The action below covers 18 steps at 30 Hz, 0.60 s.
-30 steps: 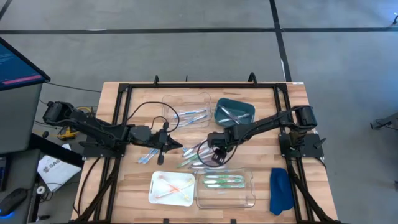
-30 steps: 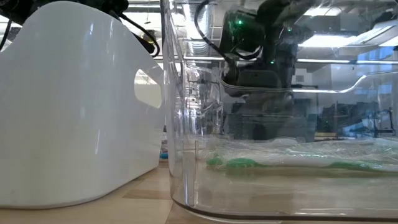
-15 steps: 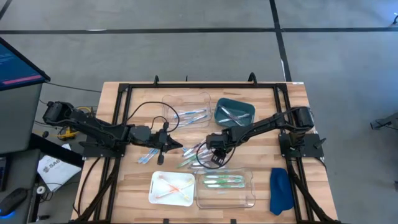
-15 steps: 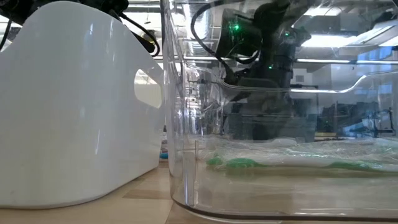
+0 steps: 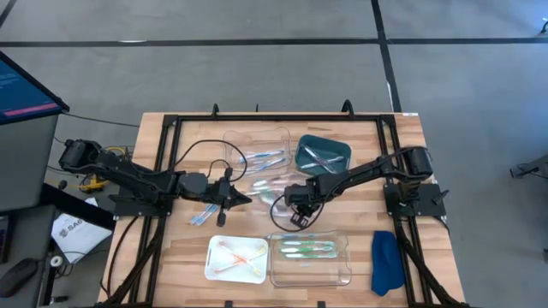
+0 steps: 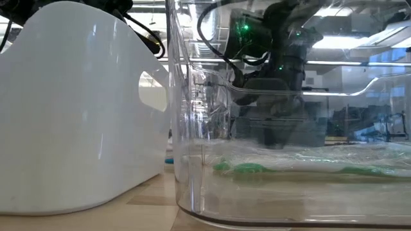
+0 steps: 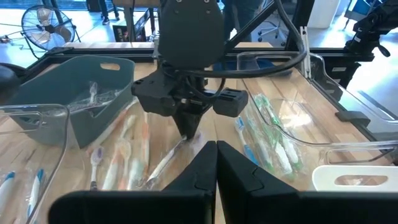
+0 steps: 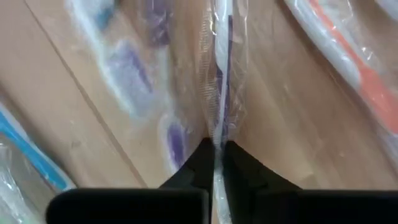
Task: Pick & Place Toothbrushes
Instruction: Put the purple toothbrush into the green bin
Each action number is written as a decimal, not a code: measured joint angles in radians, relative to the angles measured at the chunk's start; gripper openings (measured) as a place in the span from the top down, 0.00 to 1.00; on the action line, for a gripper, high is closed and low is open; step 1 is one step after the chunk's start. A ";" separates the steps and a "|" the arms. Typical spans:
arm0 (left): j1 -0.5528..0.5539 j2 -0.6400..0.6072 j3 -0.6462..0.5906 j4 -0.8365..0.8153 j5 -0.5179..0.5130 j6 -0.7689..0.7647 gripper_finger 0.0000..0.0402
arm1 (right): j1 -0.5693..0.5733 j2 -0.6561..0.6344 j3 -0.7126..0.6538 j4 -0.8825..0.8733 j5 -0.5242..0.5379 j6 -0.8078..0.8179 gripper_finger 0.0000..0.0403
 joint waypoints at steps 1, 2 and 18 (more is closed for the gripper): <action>0.000 0.000 0.000 0.000 0.000 -0.002 1.00 | 0.001 0.001 0.010 -0.013 -0.003 0.000 0.96; 0.000 0.000 0.000 0.001 0.000 -0.002 1.00 | 0.002 0.003 0.022 -0.031 -0.004 0.000 0.95; 0.000 0.000 0.000 0.003 0.019 -0.002 1.00 | 0.026 0.004 0.124 -0.171 0.008 -0.071 0.96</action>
